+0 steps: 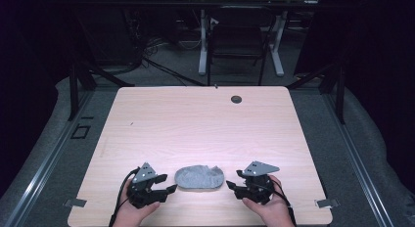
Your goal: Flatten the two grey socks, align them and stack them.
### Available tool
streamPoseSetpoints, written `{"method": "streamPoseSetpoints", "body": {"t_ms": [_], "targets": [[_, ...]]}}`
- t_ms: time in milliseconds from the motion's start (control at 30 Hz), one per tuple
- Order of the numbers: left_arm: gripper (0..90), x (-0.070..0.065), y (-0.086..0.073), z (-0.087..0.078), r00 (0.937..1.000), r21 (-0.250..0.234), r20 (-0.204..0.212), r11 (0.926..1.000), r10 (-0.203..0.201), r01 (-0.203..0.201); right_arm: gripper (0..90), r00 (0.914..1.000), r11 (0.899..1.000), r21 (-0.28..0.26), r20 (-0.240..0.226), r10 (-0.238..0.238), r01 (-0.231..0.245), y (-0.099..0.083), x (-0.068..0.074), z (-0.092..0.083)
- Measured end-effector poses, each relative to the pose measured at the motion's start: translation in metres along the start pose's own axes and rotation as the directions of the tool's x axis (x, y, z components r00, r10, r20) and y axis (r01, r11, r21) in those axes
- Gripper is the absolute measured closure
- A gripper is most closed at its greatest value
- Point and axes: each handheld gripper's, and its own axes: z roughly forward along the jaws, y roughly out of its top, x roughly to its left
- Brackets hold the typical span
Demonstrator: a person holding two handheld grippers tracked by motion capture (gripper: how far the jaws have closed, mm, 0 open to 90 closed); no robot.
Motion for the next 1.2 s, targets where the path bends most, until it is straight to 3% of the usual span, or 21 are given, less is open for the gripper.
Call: {"method": "streamPoseSetpoints", "body": {"t_ms": [200, 333, 533, 567, 667, 767, 900, 1200], "targets": [[45.3, 0.007, -0.012, -0.003, 0.9992, 0.004, -0.009, 0.9993, -0.038, 0.038, 46.1, 0.9997, 1.000, 0.001, 0.010, 0.022, -0.022, -0.016, -0.004, -0.003], [45.4, 0.010, -0.015, 0.001, 0.9982, 0.007, 0.000, 0.9982, -0.060, 0.060, 46.3, 0.9994, 1.000, 0.022, 0.035, -0.002, 0.001, -0.024, -0.007, 0.002], [45.5, 0.012, -0.020, 0.009, 0.9993, 0.020, -0.028, 0.9995, -0.025, 0.025, 46.6, 0.9998, 1.000, 0.019, 0.008, 0.021, -0.021, -0.031, -0.007, 0.011], [45.5, 0.011, -0.020, 0.011, 0.9990, 0.017, -0.028, 0.9992, -0.035, 0.035, 46.8, 0.9998, 1.000, 0.017, 0.003, 0.021, -0.021, -0.032, -0.006, 0.013], [45.4, 0.010, -0.020, 0.013, 0.9991, 0.013, -0.034, 0.9996, -0.025, 0.026, 47.0, 0.9998, 1.000, 0.016, 0.015, -0.012, 0.011, -0.033, -0.003, 0.015], [45.4, 0.010, -0.020, 0.014, 0.9990, 0.009, -0.043, 0.9999, -0.013, 0.013, 47.2, 0.9997, 1.000, -0.002, 0.021, -0.013, 0.014, -0.033, -0.002, 0.016], [45.4, 0.013, -0.021, 0.016, 0.9981, 0.016, -0.056, 0.9995, -0.027, 0.028, 47.2, 0.9997, 1.000, -0.001, 0.015, -0.019, 0.019, -0.033, -0.002, 0.018], [45.3, 0.015, -0.019, 0.013, 0.9982, -0.002, -0.043, 0.9991, -0.041, 0.041, 47.0, 0.9999, 1.000, 0.017, 0.009, -0.006, 0.006, -0.033, -0.004, 0.023]]}}
